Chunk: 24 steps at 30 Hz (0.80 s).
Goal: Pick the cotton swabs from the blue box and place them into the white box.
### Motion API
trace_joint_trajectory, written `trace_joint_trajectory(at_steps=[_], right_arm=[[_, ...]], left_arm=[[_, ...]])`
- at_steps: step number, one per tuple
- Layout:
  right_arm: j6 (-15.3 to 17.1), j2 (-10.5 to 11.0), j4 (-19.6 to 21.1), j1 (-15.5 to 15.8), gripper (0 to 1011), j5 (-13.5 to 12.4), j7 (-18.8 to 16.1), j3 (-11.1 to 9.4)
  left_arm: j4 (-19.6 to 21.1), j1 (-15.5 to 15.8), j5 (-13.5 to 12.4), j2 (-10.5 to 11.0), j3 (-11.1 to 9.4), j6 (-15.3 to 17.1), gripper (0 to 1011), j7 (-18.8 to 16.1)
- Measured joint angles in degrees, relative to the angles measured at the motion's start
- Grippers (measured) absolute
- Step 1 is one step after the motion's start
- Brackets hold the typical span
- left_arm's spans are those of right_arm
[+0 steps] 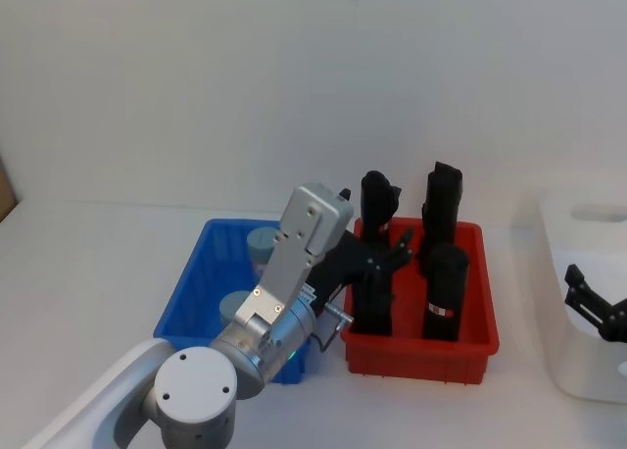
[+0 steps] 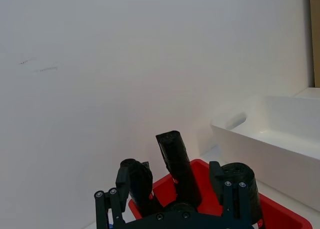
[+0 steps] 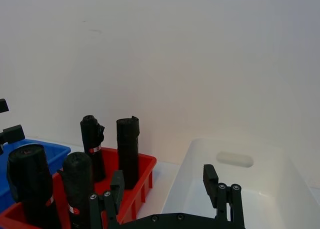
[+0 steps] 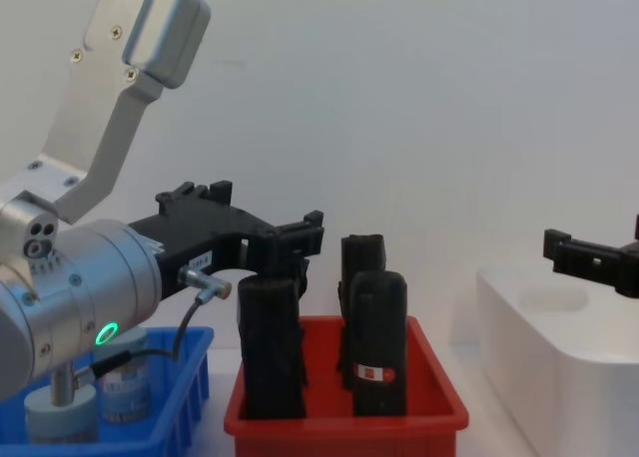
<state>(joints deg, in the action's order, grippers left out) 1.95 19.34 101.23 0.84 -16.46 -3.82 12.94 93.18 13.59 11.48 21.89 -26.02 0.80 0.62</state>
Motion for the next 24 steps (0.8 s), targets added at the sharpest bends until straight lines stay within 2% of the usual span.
trace_joint_trajectory(at_steps=[24], right_arm=[[0.0,0.0,0.0,0.0,1001,0.0,0.0,0.0]], left_arm=[[0.0,0.0,0.0,0.0,0.0,0.0,1004,0.0]])
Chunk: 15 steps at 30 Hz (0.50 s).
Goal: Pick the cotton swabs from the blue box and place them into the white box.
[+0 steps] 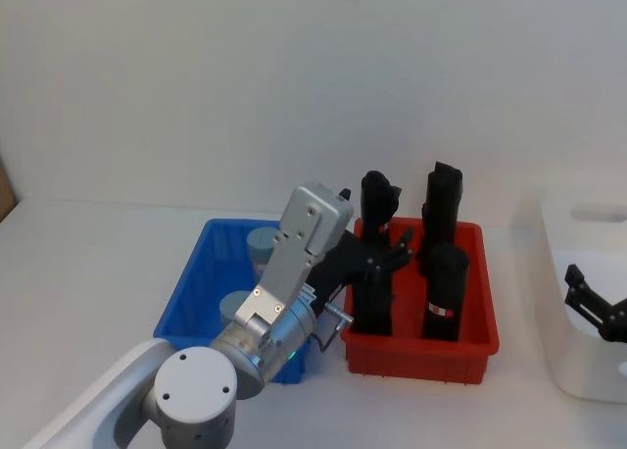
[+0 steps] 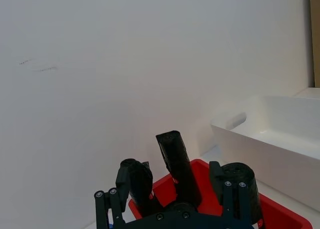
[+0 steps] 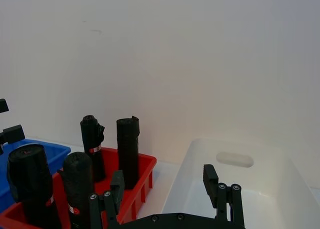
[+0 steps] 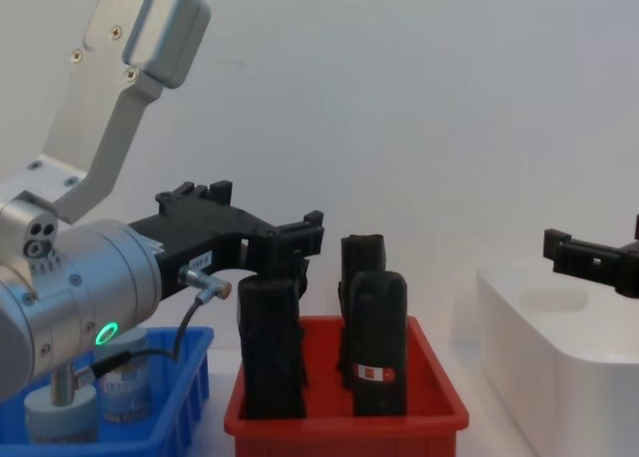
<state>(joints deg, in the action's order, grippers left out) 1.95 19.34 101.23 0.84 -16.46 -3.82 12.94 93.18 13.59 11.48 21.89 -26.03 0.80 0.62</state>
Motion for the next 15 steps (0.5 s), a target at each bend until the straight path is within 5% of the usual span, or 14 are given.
trace_joint_trajectory(at_steps=[15], right_arm=[[0.0,0.0,0.0,0.0,1001,0.0,0.0,0.0]], left_arm=[[0.0,0.0,0.0,0.0,0.0,0.0,1004,0.0]])
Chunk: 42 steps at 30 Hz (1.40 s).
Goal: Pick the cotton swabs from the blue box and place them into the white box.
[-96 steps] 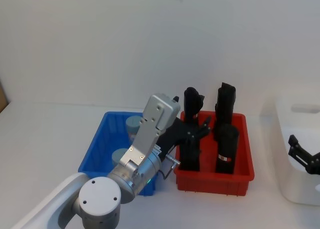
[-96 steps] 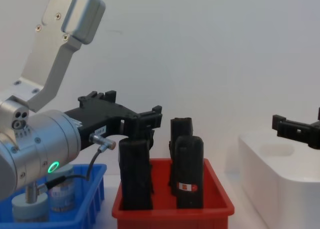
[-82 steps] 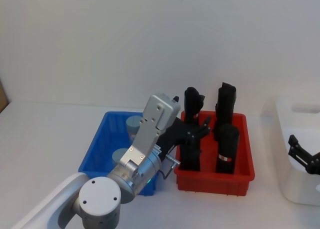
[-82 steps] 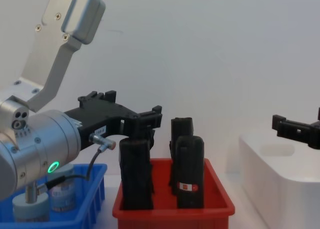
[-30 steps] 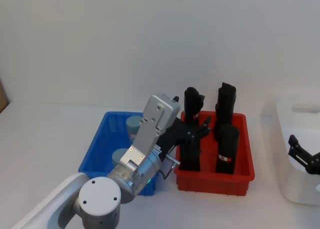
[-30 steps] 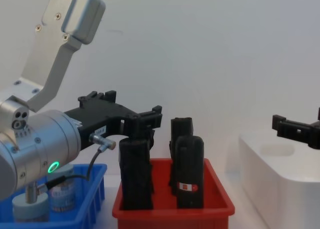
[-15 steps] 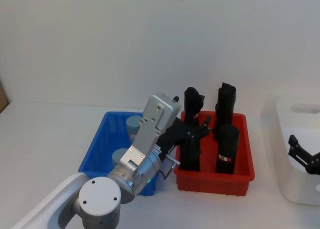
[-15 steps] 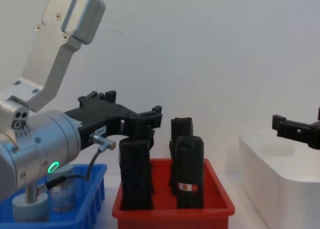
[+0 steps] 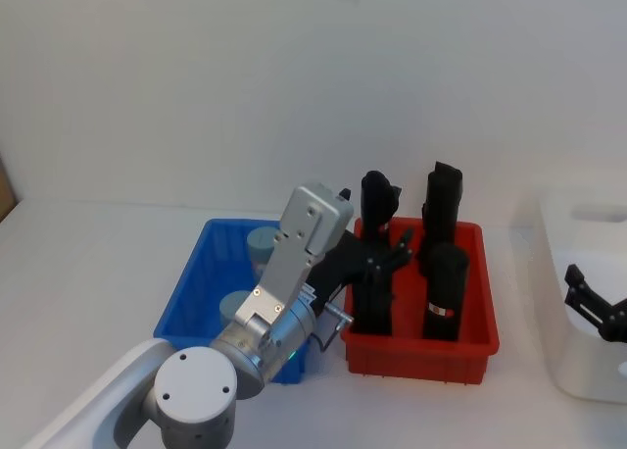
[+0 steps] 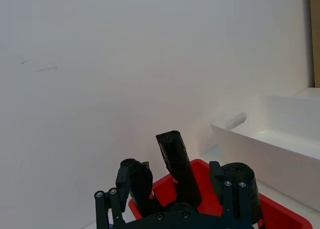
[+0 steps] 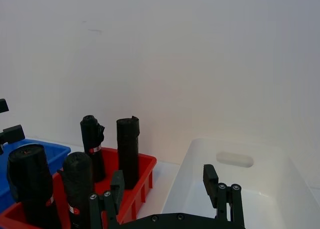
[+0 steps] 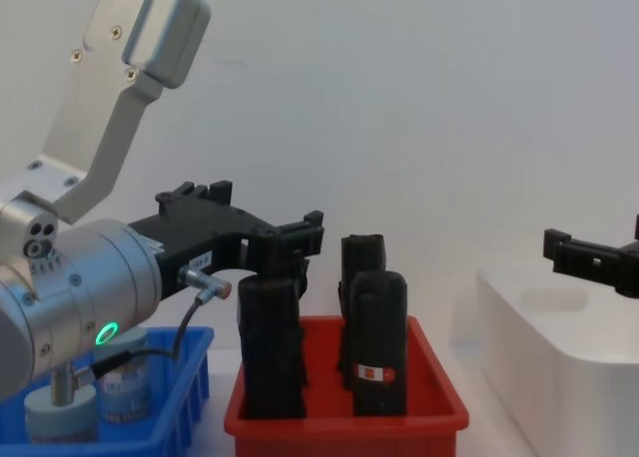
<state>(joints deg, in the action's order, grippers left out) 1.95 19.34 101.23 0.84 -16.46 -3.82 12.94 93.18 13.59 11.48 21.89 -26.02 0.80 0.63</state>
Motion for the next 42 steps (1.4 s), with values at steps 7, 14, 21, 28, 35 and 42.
trace_joint_trajectory(at_steps=[7,14,21,28,35,42], right_arm=[[0.0,0.0,0.0,0.0,1001,0.0,0.0,0.0],[0.46,-0.2,-0.47,-0.59,1001,0.02,-1.12,0.0],[2.49,-0.32,-1.88,-2.11,1001,-0.13,-4.9,0.02],[5.89,-0.28,-3.81,-4.32,1001,-0.1,-10.39,0.08],[10.58,-0.45,-6.27,-7.51,1001,1.15,-16.66,0.42],[15.43,-1.09,-8.57,-10.97,1001,2.68,-21.92,0.95]], left_arm=[[0.0,0.0,0.0,0.0,0.0,0.0,1004,0.0],[0.0,0.0,0.0,0.0,0.0,0.0,1004,0.0],[0.0,0.0,0.0,0.0,0.0,0.0,1004,0.0],[0.0,0.0,0.0,0.0,0.0,0.0,1004,0.0],[0.0,0.0,0.0,0.0,0.0,0.0,1004,0.0],[0.0,0.0,0.0,0.0,0.0,0.0,1004,0.0]])
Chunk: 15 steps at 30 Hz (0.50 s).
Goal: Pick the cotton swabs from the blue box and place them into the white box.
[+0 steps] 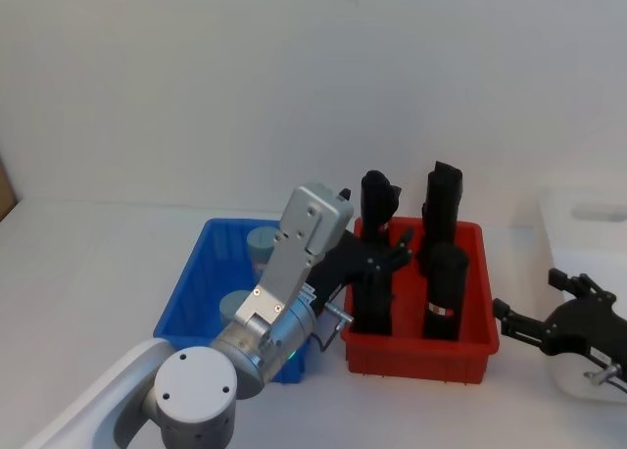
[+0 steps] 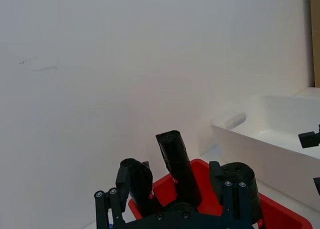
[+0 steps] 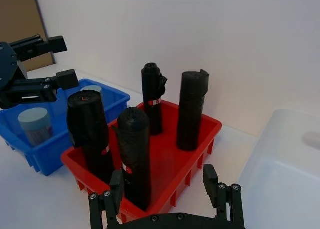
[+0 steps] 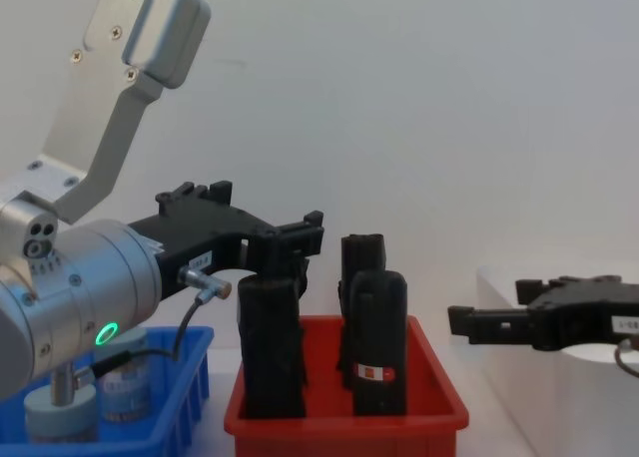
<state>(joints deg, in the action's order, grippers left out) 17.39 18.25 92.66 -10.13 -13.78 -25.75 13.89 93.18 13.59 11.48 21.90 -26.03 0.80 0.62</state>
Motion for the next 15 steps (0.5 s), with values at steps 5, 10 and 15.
trace_joint_trajectory(at_steps=[5,10,15], right_arm=[[1.3,-0.4,-0.77,-1.44,1001,0.6,-1.43,0.26],[1.79,-1.07,-1.56,-2.76,1001,1.37,-1.95,0.7],[1.92,-1.96,-2.66,-3.87,1001,2.25,-2.06,1.45]], left_arm=[[0.0,0.0,0.0,0.0,0.0,0.0,1004,0.0],[0.0,0.0,0.0,0.0,0.0,0.0,1004,0.0],[0.0,0.0,0.0,0.0,0.0,0.0,1004,0.0]])
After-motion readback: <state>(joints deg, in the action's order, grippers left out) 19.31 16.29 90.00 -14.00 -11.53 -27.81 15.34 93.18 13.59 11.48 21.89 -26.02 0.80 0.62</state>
